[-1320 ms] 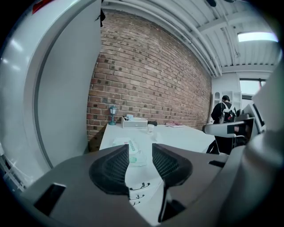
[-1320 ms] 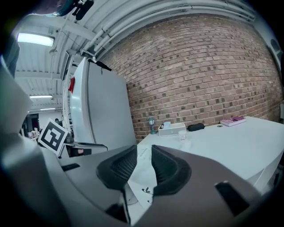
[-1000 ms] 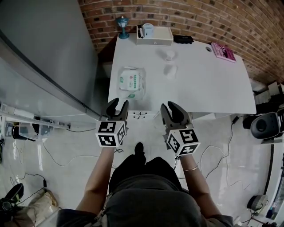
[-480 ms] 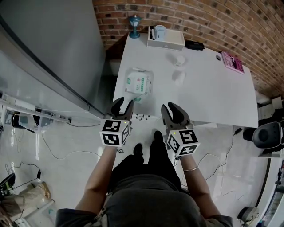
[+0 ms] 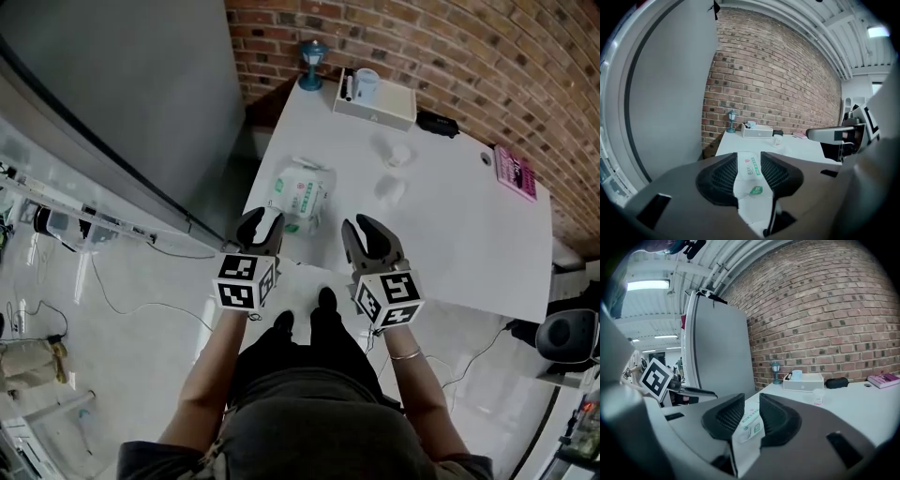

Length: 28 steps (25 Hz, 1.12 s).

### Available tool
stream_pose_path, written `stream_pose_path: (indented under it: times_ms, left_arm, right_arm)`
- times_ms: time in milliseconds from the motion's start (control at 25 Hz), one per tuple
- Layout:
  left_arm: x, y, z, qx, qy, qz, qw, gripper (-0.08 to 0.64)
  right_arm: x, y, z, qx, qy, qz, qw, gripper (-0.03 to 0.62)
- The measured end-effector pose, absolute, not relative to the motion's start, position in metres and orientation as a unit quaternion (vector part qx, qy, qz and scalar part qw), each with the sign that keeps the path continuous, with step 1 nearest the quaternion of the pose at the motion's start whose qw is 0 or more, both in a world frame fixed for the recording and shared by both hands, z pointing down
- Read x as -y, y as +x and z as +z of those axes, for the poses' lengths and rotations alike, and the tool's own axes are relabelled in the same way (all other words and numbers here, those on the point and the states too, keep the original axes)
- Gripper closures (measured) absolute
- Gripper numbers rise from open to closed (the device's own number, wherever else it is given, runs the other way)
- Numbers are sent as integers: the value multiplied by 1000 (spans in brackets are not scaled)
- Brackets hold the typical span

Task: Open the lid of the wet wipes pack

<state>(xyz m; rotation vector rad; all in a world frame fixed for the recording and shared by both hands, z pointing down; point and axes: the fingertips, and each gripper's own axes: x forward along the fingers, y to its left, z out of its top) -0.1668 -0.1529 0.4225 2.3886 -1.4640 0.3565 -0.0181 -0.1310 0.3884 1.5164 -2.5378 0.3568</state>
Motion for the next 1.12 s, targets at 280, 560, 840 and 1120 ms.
stream_pose_path:
  times_ms: [280, 560, 840, 1120]
  left_arm:
    - [168, -163, 421, 560, 804, 118, 163, 407]
    - [172, -166, 422, 609, 766, 118, 169, 407]
    - [159, -175, 427, 654, 724, 125, 181, 407]
    - [142, -183, 430, 683, 694, 132, 184, 407]
  right_arm:
    - [166, -19, 395, 886, 438, 110, 103, 481]
    - [188, -31, 409, 917, 364, 110, 121, 477]
    - [193, -45, 426, 936, 305, 106, 143, 462]
    - [189, -60, 448, 946, 259, 96, 173, 448]
